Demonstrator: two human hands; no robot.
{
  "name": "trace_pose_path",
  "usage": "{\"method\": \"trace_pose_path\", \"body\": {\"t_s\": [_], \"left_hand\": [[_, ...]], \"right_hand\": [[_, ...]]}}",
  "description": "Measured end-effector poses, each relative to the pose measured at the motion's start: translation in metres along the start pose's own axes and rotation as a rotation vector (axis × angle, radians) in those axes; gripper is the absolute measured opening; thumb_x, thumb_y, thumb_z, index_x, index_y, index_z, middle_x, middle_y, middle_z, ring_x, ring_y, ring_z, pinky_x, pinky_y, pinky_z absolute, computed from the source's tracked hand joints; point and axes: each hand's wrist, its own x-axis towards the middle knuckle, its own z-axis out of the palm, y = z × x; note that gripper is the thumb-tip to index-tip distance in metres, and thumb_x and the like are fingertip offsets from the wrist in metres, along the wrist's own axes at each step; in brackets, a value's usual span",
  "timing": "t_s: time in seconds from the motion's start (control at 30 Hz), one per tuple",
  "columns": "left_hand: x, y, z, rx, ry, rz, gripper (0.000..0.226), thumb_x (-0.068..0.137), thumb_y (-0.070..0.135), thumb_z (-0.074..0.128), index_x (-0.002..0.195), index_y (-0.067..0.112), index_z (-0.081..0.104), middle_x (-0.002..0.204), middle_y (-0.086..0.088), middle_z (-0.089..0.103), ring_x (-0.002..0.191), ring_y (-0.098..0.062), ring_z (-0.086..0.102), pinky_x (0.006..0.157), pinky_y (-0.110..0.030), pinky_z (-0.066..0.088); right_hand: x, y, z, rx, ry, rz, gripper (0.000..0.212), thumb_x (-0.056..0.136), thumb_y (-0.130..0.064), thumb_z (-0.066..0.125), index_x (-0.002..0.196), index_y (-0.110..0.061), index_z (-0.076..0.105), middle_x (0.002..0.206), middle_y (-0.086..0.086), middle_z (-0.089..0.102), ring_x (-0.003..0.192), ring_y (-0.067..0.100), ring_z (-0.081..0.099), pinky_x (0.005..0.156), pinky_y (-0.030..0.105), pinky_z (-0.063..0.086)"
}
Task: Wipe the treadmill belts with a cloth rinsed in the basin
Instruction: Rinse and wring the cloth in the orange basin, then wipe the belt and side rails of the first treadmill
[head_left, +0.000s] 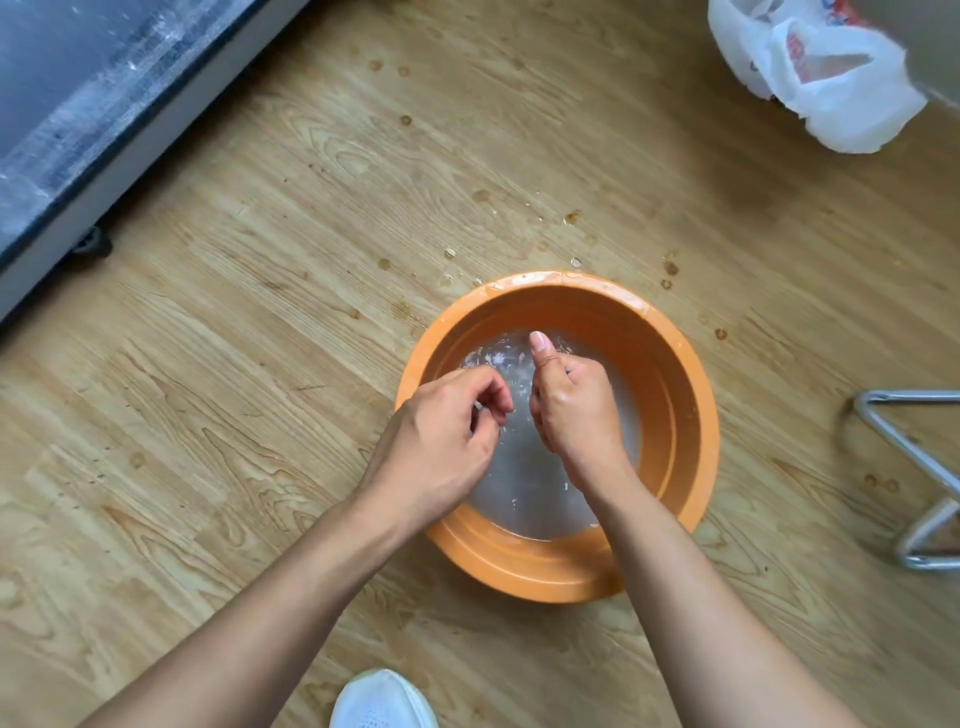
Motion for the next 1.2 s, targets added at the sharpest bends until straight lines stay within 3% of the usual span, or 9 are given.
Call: {"method": "trace_pose_path", "body": {"t_s": [0.1,0.23,0.33,0.47,0.6,0.8,1.0,1.2], "left_hand": [[-0.006,0.000,-0.002,0.069,0.004,0.008,0.013,0.093,0.016,0.056,0.097,0.028,0.061,0.093,0.014,0.064,0.083,-0.004,0.060,0.076,-0.026,0.050],[-0.030,0.013,-0.017,0.139,-0.293,-0.052,0.015,0.089,0.042,0.060,0.097,0.030,0.056,0.095,0.014,0.061,0.080,-0.006,0.063,0.080,-0.035,0.053],[-0.054,0.042,-0.033,0.210,-0.394,-0.190,0.022,0.086,0.047,0.063,0.087,0.027,0.057,0.087,0.010,0.062,0.078,-0.009,0.063,0.079,-0.036,0.054],[-0.084,0.106,-0.064,0.259,-0.352,-0.347,0.043,0.081,0.054,0.063,0.073,0.014,0.051,0.078,0.000,0.063,0.079,-0.025,0.062,0.073,-0.038,0.054],[-0.125,0.194,-0.117,0.222,-0.307,-0.470,0.046,0.080,0.056,0.061,0.069,0.014,0.047,0.069,0.000,0.059,0.078,-0.031,0.059,0.073,-0.036,0.054],[-0.198,0.316,-0.213,0.148,-0.151,-0.711,0.040,0.083,0.050,0.061,0.069,0.015,0.050,0.069,0.000,0.060,0.079,-0.034,0.062,0.067,-0.031,0.040],[-0.282,0.414,-0.302,0.108,-0.059,-0.842,0.035,0.085,0.046,0.060,0.071,0.016,0.048,0.079,-0.006,0.067,0.083,-0.032,0.065,0.063,-0.029,0.041],[-0.364,0.457,-0.372,0.014,0.102,-0.966,0.039,0.083,0.055,0.062,0.073,0.020,0.048,0.081,0.001,0.065,0.081,-0.028,0.062,0.070,-0.030,0.046]], "right_hand": [[0.001,0.010,-0.006,-0.087,0.005,0.015,0.069,0.106,-0.051,0.053,0.061,0.000,0.039,0.052,0.005,0.042,0.051,0.018,0.038,0.054,0.036,0.031],[-0.020,-0.003,-0.018,-0.350,-0.167,0.153,0.060,0.088,-0.059,0.056,0.068,-0.003,0.045,0.057,0.010,0.050,0.056,0.028,0.049,0.061,0.041,0.046],[-0.057,-0.044,-0.042,-0.602,-0.242,0.156,0.036,0.091,-0.038,0.065,0.070,-0.014,0.048,0.066,0.001,0.058,0.075,0.031,0.058,0.066,0.038,0.045],[-0.107,-0.127,-0.086,-0.777,-0.233,0.054,0.018,0.092,-0.021,0.065,0.079,-0.022,0.053,0.083,0.001,0.063,0.087,0.031,0.063,0.075,0.040,0.052],[-0.160,-0.229,-0.122,-0.887,-0.265,0.006,0.011,0.095,-0.023,0.060,0.085,-0.022,0.055,0.090,0.004,0.062,0.088,0.031,0.058,0.070,0.037,0.049],[-0.244,-0.374,-0.171,-1.001,-0.352,0.054,0.014,0.097,-0.031,0.053,0.088,-0.021,0.058,0.089,0.005,0.062,0.083,0.033,0.059,0.068,0.034,0.047],[-0.324,-0.495,-0.203,-1.085,-0.397,-0.022,0.016,0.098,-0.033,0.050,0.089,-0.022,0.059,0.087,0.000,0.061,0.083,0.029,0.062,0.070,0.035,0.054],[-0.385,-0.578,-0.186,-1.144,-0.514,-0.105,0.013,0.094,-0.030,0.051,0.087,-0.023,0.058,0.087,0.001,0.066,0.080,0.025,0.065,0.070,0.036,0.058]]}}
